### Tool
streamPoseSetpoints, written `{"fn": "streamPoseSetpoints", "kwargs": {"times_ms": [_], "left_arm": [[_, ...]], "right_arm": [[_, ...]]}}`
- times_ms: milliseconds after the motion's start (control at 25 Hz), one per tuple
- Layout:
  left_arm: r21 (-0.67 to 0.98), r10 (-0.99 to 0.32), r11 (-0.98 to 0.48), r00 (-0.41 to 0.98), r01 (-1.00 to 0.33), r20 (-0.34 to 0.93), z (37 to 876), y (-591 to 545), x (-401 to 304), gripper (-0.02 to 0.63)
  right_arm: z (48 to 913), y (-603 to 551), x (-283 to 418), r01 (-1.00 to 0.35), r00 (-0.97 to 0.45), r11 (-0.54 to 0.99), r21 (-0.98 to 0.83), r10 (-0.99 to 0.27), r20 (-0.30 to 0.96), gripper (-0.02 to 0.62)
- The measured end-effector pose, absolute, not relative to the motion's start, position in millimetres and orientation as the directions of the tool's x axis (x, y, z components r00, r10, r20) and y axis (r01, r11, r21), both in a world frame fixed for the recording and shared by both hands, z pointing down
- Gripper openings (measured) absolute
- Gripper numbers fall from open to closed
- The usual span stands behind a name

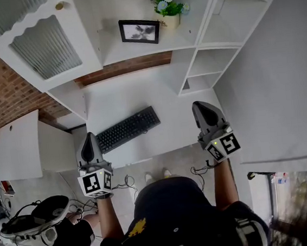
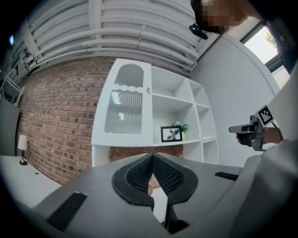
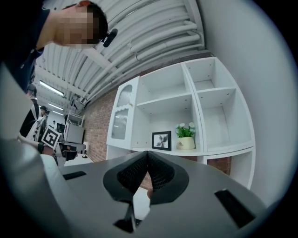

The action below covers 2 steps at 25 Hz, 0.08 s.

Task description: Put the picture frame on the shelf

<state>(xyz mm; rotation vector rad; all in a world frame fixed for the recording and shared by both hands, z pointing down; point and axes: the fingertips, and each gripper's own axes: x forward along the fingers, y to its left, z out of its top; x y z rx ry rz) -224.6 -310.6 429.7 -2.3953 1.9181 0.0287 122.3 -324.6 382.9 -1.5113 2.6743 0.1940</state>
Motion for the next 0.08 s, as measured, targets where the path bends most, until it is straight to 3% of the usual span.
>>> {"fn": "streamPoseSetpoints", "kwargs": {"times_ms": [80], "left_arm": [[-0.045,-0.970,-0.231,0.234,-0.972,-0.063,430.8,-307.7,-215.1,0.018]], "right_arm": [[388.4,-326.0,110.6,-0.841,-0.541,0.534,0.091,-0.834,-0.106,0.006]]}}
